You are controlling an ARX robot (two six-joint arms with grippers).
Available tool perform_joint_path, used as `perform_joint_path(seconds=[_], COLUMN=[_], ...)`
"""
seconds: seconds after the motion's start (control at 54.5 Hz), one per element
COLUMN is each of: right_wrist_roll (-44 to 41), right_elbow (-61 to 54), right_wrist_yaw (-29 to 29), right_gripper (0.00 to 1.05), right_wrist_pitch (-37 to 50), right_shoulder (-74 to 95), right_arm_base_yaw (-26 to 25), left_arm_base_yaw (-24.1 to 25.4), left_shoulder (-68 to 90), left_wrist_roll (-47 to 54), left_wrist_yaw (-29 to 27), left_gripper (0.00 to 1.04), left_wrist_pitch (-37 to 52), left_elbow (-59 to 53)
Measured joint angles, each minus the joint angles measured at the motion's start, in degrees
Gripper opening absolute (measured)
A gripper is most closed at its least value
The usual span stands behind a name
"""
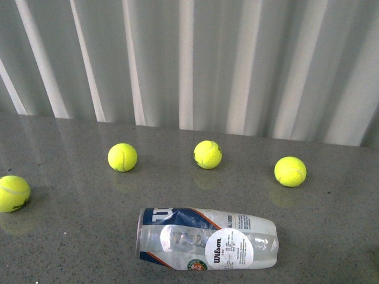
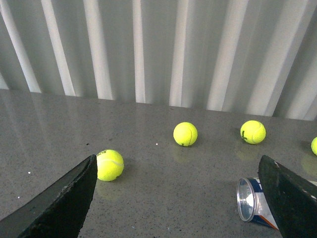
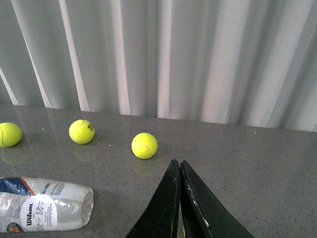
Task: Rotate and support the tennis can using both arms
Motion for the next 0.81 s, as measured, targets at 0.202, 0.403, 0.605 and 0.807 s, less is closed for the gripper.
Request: perform_joint_path(seconds=[0.202, 0.403, 0.605, 0.807], right_wrist_roll=[0.0, 0.0, 0.0, 0.0], right_elbow=[0.0, 0.0, 0.0, 0.0], right_wrist_yaw=[0.0, 0.0, 0.0, 0.0], right_gripper=[0.03, 0.03, 0.31, 0.73], right_wrist_pitch=[0.0, 0.0, 0.0, 0.0], right_shoulder=[0.0, 0.0, 0.0, 0.0], right_arm_base_yaw=[0.0, 0.0, 0.0, 0.0], left_arm_base_yaw=[0.0, 0.0, 0.0, 0.0], left_shoulder=[0.0, 0.0, 0.0, 0.0], left_wrist_roll=[0.0, 0.0, 0.0, 0.0], left_wrist_yaw=[0.0, 0.0, 0.0, 0.0], left_gripper=[0.98, 0.98, 0.98, 0.98], left_wrist_pitch=[0.0, 0.0, 0.0, 0.0], left_elbow=[0.0, 0.0, 0.0, 0.0])
